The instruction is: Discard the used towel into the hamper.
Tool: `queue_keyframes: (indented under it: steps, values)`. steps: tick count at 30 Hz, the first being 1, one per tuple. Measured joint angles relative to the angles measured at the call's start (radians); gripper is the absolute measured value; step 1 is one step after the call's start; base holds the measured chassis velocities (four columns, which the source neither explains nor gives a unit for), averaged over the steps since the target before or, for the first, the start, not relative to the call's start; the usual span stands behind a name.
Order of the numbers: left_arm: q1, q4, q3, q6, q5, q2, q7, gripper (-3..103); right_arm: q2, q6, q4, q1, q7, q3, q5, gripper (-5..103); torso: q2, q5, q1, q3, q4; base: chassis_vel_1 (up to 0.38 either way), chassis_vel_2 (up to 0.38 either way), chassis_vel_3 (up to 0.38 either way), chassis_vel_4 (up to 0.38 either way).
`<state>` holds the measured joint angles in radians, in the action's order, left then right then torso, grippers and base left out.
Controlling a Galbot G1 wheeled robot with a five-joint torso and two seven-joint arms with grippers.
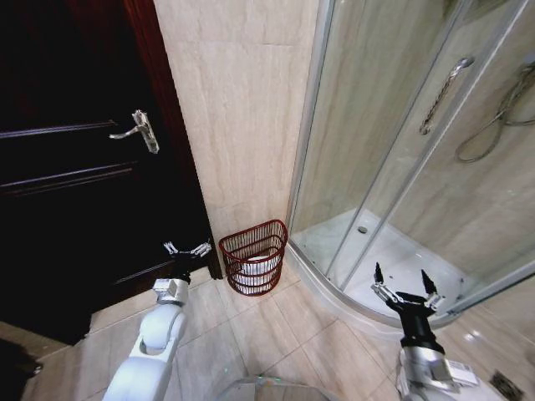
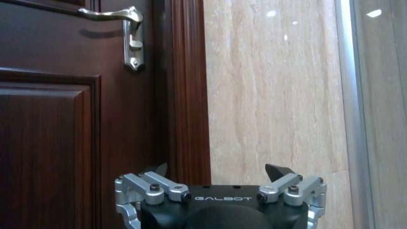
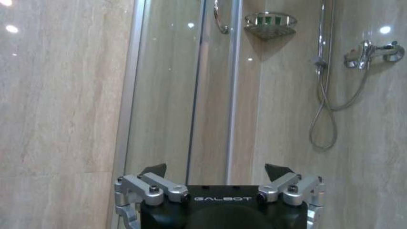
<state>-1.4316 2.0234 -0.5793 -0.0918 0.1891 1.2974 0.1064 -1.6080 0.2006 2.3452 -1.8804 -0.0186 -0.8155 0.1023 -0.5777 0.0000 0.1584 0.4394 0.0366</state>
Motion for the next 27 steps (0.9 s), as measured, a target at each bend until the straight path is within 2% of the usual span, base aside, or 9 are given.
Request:
queue_keyframes:
  steps: [16,27]
  values:
    - [0.004,-0.029,0.006,-0.03,0.002,-0.015,-0.006,100,0.0,0.008,-0.005,-0.007,0.006,-0.008,-0.008,100,0.0,0.0,0.0,0.0,0.0,0.0,0.0,0.0,0.0]
    - [0.007,-0.047,0.015,-0.051,0.002,-0.018,-0.007,100,0.0,0.014,-0.012,-0.011,0.019,-0.012,-0.012,100,0.0,0.0,0.0,0.0,0.0,0.036,-0.077,-0.033,0.084]
